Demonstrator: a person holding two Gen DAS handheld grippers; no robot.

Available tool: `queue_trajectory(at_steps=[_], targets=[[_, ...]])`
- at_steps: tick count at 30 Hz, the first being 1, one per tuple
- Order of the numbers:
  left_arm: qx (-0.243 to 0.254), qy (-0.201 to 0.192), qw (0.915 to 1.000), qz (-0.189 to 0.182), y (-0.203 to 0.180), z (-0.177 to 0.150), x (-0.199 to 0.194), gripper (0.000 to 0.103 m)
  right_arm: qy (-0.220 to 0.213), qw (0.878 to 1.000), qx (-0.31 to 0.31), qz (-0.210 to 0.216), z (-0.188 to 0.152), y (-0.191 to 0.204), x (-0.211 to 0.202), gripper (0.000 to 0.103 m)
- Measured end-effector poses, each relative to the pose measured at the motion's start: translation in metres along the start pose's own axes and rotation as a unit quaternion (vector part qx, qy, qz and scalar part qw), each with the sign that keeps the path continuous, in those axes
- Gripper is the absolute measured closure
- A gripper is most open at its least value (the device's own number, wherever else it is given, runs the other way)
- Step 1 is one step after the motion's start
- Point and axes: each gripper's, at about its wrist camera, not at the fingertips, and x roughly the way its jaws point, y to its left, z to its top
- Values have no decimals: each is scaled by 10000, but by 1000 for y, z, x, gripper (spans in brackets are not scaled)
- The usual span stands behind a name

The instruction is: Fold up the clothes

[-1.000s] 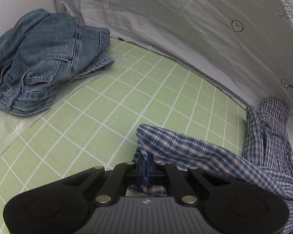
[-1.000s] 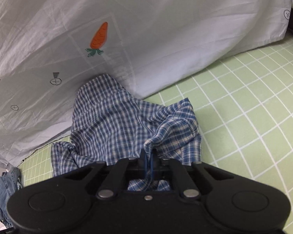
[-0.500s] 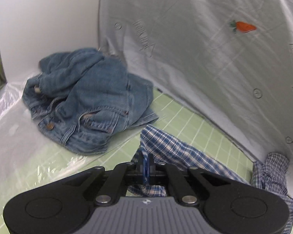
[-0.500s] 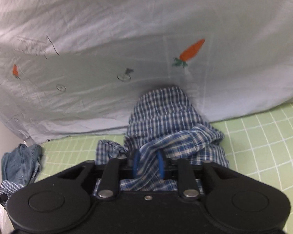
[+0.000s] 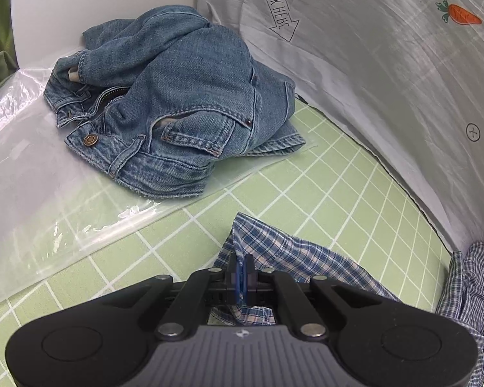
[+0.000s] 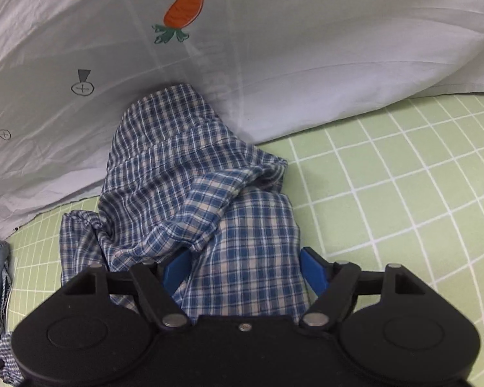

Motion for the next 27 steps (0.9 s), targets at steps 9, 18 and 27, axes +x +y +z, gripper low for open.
queue_trajectory(at_steps=[9,18,27], targets=[[-32,210,9995,215,5,-6,14,101,-71,9980,-617,-102,38,11,41,80],[-65,140,9998,111,7,-8,10,73,-346,9977,-244,-528,57,2,33,24],[26,176,9998,4,-2,-12,17,53,-386,9945,-429,-873,-26,-8,-47,11]])
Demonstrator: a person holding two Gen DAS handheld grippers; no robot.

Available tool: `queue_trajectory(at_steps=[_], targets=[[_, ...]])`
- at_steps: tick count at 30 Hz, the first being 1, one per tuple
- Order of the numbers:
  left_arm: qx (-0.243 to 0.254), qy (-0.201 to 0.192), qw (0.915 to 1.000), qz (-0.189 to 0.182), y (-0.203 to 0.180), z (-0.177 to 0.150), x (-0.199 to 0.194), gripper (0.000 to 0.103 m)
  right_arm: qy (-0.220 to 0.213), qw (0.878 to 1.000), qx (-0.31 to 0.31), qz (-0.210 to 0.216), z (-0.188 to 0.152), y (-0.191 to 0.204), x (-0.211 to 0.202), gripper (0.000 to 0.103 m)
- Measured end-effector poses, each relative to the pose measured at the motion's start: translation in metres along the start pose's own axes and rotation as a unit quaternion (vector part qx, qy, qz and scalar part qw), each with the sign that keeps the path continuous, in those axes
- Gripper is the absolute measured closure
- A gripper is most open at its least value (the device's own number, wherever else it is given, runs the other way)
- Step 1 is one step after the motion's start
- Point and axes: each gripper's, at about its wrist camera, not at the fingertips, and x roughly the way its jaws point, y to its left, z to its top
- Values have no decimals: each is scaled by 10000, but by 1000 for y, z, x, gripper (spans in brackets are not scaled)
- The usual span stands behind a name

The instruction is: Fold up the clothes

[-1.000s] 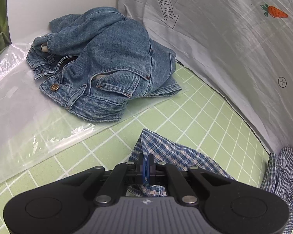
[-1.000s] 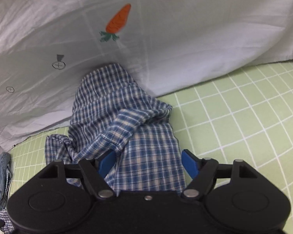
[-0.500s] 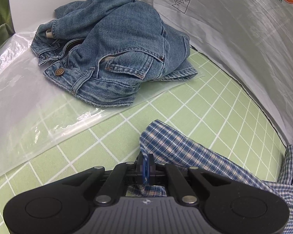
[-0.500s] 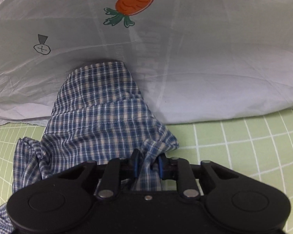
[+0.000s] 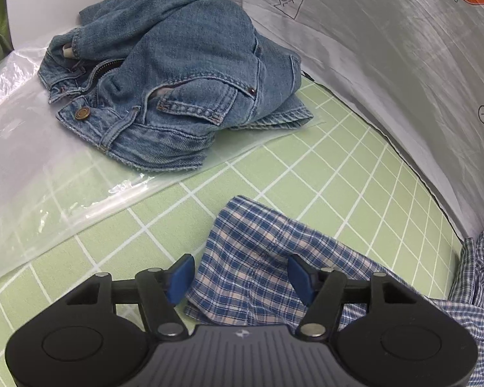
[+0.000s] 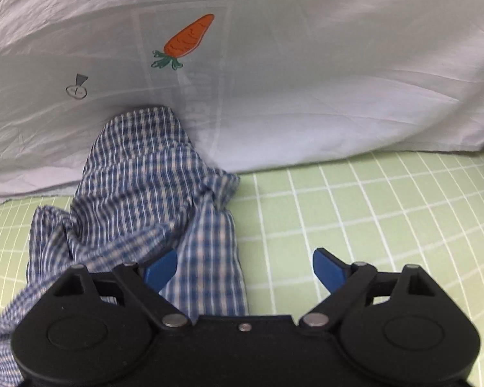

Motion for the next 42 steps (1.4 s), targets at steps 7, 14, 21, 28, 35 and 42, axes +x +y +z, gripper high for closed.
queue_trajectory(at_steps=[7,14,21,28,35,42], targets=[[338,-132,9980,-525,-24,-7,-20,102,477,9977,372,-299,-75,-29,-39,12],[1303,-83,9780,-1625,-97,-46,-71,102,301,9972,576,-365,-125,-52,-92,12],[2883,586,9219,-2520,-165,-154,-133,101,247,9977,552,-296,-170,-74,-136,12],[3906,916,8923,-2070,-156,-236,-158,47,400,9987,319,7,-198,-67,-146,12],[3200,567,9333,-1527,-116,-216,-171,29,-114,9972,-95,731,-185,-17,-158,15],[2738,436,9526,-1249,-84,-206,-179,26,-108,9834,-769,1641,-181,46,-148,24]])
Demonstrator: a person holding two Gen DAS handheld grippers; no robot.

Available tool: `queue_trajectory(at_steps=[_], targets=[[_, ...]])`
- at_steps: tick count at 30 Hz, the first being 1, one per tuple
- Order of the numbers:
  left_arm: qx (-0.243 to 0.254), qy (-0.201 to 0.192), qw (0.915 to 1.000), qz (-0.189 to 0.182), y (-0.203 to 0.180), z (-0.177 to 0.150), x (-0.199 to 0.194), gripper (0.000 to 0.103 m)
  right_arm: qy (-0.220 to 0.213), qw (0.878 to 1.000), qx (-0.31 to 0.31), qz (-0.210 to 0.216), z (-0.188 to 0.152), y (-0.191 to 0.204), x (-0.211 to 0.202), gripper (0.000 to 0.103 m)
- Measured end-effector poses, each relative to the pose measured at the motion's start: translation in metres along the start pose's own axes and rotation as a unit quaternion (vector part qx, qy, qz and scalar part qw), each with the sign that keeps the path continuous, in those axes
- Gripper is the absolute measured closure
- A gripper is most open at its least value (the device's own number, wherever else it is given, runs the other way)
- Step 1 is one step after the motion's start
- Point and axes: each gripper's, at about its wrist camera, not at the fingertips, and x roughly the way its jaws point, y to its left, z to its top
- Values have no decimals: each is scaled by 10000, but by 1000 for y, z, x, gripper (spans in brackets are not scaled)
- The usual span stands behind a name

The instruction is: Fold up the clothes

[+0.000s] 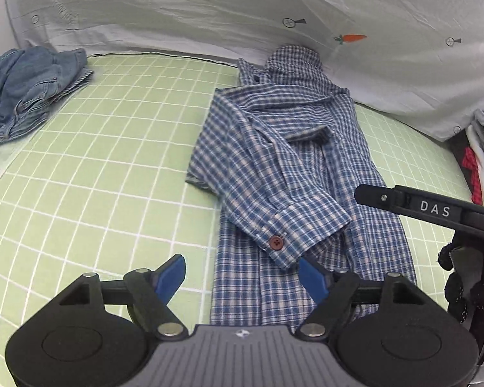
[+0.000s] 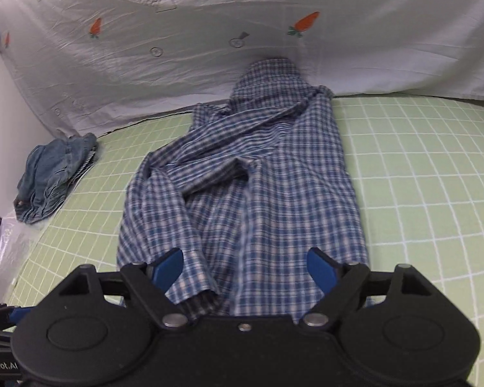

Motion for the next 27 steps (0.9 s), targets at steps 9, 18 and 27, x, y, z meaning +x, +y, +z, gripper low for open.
queue_trajectory(at_steps=[9,18,27], targets=[[-525,9,9979,379,35,-13,-13,25,530,9963,-507,442,-10,31,41,74],[-885,-287,9956,142,55,-7,-27,25,11,9983,-389,436,-20,34,-11,101],[-98,-270,9981,-548,36,-24,-39,25,-497,9970,595,-52,-80,33,-87,101]])
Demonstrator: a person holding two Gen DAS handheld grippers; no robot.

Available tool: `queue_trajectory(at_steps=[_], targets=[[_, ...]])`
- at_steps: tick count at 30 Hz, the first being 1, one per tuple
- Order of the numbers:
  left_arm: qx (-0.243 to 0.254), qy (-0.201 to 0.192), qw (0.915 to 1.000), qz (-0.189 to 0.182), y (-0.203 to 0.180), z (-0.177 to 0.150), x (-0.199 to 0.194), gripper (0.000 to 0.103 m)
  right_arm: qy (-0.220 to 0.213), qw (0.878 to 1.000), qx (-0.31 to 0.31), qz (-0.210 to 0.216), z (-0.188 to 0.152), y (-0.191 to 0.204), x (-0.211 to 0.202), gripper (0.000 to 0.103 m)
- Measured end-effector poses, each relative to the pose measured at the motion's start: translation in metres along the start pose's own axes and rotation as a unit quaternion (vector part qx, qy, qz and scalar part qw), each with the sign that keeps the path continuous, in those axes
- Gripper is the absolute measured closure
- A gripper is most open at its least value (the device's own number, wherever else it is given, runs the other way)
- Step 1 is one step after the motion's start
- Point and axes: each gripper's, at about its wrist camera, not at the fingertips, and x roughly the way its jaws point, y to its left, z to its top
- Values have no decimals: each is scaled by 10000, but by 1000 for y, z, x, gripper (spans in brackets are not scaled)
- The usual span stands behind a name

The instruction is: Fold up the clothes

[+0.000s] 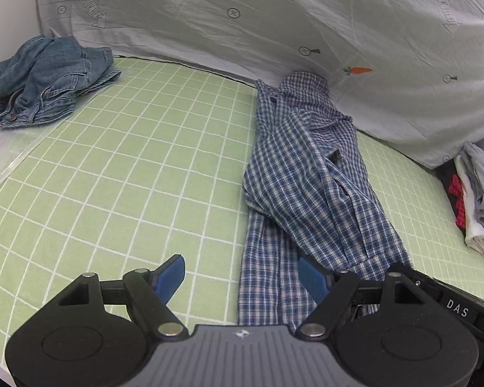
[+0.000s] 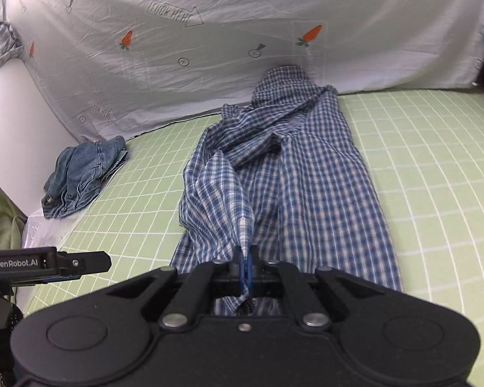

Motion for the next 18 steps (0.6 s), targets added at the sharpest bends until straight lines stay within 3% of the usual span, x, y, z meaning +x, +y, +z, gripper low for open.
queue_trajectory(at_steps=[4,11,18], targets=[[381,283,9987,-209,-11,-17,1,25,4,9989,394,-261,-29,-9,-23,101],[634,521,9961,-333,-20,-37,-2,25,-18,9894,1308,-633,-61,-35,-52,101],[807,772,9932,-344,-25,-56,-2,25,342,9745,2039,-869,-94,-58,-58,101]])
